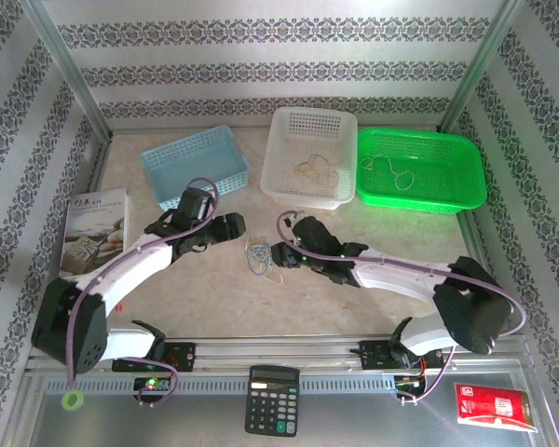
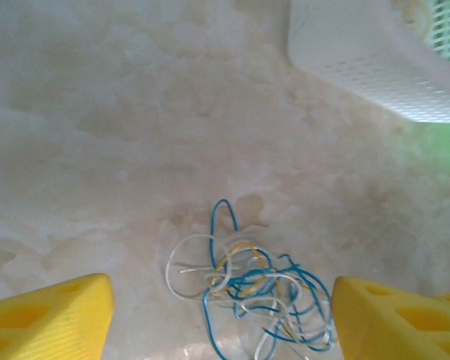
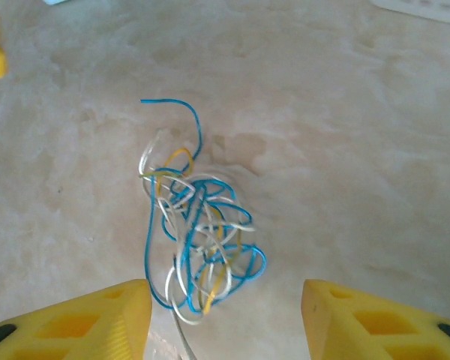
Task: Untangle the cables
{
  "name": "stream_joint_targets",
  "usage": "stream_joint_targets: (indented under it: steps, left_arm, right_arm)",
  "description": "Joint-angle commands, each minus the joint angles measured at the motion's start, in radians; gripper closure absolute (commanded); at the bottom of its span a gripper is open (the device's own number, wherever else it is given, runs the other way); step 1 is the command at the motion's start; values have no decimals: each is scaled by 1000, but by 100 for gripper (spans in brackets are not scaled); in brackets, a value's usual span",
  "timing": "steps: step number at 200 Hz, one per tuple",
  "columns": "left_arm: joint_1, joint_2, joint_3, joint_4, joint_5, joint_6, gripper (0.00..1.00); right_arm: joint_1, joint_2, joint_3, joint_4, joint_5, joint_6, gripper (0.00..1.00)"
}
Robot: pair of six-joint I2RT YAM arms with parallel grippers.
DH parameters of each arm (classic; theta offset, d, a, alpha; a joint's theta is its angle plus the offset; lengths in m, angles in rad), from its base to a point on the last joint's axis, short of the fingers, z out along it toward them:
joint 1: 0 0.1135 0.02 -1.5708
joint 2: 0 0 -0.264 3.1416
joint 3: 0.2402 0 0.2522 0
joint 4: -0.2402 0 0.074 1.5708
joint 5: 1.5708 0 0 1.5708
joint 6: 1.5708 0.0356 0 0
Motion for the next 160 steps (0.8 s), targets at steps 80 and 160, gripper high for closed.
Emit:
stream_joint_targets:
  steps: [80, 160]
  left_arm:
    - [-47, 330, 199, -9, -30, 114, 39]
    - [-61, 436, 271, -14, -34, 124, 63]
  right_arm:
    - [-16, -289, -193, 7, 84, 119, 43]
    - [-33, -347, -243, 4, 85, 137, 42]
